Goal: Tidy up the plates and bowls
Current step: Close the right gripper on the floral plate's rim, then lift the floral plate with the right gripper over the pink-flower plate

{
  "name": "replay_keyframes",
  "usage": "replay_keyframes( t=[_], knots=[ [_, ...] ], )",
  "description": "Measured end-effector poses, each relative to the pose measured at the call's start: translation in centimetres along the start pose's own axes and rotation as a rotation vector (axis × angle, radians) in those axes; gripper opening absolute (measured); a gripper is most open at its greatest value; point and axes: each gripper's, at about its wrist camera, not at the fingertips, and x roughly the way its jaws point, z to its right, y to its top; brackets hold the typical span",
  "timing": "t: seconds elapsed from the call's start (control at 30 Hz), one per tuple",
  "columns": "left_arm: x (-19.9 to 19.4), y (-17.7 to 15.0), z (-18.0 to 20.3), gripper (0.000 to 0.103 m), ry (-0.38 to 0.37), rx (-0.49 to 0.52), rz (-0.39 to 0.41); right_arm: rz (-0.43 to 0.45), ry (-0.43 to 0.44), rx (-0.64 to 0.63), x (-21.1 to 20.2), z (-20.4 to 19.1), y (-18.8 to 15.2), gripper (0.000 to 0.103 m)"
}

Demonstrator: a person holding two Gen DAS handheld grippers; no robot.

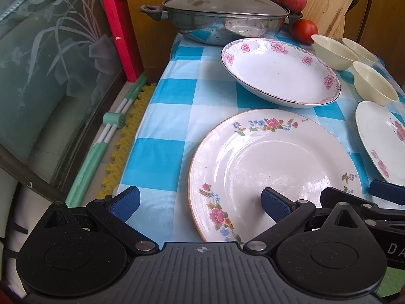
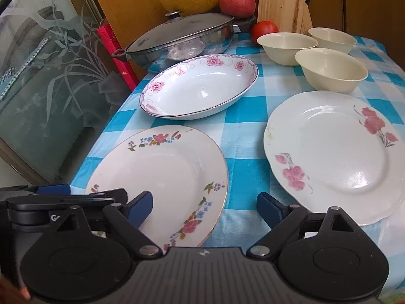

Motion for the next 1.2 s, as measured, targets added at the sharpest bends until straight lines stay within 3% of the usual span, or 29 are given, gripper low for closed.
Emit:
replay_keyframes(
  t=[0.07,0.23,0.43,0.57,0.63,0.7,0.83,1.0,1.2],
  knots=[
    [0.0,0.1,0.1,0.103,0.003,0.008,0.0,0.0,-0.001,-0.011,0.1,-0.2,0.2,0.075],
    [0.2,0.6,1.3,0.103,0.033,0.084,0.038,-0.004,-0.047,-0.009,0.3,0.3,0.9,0.043],
    [0.3,0.3,1.3,0.103,0.03,0.087,0.069,-0.008,-0.007,-0.023,0.1,0.5,0.7,0.038],
    [0.9,0.9,0.9,0.102,-0.075,0.027,-0.008,-0.015,0.007,-0.034,0.3,0.6,0.9,0.032],
    [1.1,1.2,0.9,0.1,-0.117,0.013,-0.038,-0.014,0.011,-0.01,0.3,1.2,1.0,0.022],
    [0.7,1.0,1.8,0.099,-0.125,0.064,-0.026,-0.02,0.021,0.008,0.2,1.6,1.1,0.022],
    [0.6,0.9,1.9,0.099,-0.117,0.069,-0.028,-0.015,0.012,-0.018,-0.1,1.3,0.9,0.022],
    [-0.3,0.5,3.0,0.098,-0.078,0.127,0.024,-0.015,0.006,0.009,-0.7,1.9,0.5,0.022],
    [-0.8,0.7,3.3,0.097,-0.087,0.119,0.036,0.009,0.02,0.022,-1.9,2.0,0.6,0.022]
  ],
)
